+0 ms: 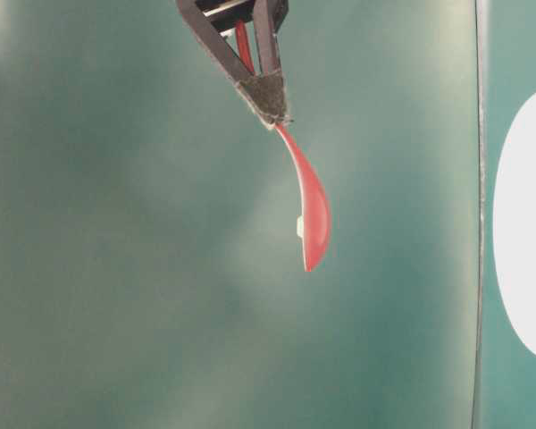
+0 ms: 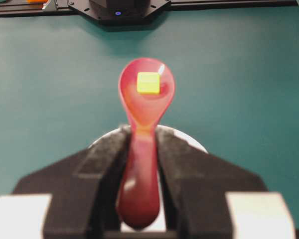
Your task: Scoop the yellow hexagonal prism block from the bowl with a spoon using the right arm.
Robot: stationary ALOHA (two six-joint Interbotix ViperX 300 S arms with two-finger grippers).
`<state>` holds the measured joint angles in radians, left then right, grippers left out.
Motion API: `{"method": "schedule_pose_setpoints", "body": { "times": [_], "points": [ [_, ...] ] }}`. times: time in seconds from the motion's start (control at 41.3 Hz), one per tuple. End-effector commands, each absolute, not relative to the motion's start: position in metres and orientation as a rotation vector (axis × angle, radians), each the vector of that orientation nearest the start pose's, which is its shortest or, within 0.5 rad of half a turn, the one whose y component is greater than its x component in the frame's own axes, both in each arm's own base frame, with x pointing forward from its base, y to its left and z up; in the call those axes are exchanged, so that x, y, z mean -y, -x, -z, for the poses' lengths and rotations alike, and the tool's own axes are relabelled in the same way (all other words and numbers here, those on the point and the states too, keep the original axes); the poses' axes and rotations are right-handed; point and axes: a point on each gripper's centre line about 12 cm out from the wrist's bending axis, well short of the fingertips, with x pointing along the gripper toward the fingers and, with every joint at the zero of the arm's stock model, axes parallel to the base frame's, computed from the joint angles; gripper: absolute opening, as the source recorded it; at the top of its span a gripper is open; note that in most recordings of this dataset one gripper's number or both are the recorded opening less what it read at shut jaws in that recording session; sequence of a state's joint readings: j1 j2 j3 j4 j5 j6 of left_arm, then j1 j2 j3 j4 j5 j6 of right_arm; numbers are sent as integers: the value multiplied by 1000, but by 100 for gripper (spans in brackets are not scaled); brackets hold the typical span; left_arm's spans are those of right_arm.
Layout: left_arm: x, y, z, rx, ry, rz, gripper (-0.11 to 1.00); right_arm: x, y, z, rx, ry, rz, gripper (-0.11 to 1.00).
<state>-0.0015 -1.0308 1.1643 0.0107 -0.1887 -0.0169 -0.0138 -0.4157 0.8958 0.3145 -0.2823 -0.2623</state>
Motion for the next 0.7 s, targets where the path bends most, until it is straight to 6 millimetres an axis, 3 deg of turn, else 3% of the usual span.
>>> {"method": "schedule_pose_setpoints", "body": {
  "times": [0.0, 0.678],
  "points": [
    [0, -190, -311, 86, 12, 3, 3, 15, -314, -273, -174, -36, 106, 24],
    [0, -190, -311, 86, 28, 4, 3, 16, -309, -271, -207, -37, 101, 24]
  ]
}}
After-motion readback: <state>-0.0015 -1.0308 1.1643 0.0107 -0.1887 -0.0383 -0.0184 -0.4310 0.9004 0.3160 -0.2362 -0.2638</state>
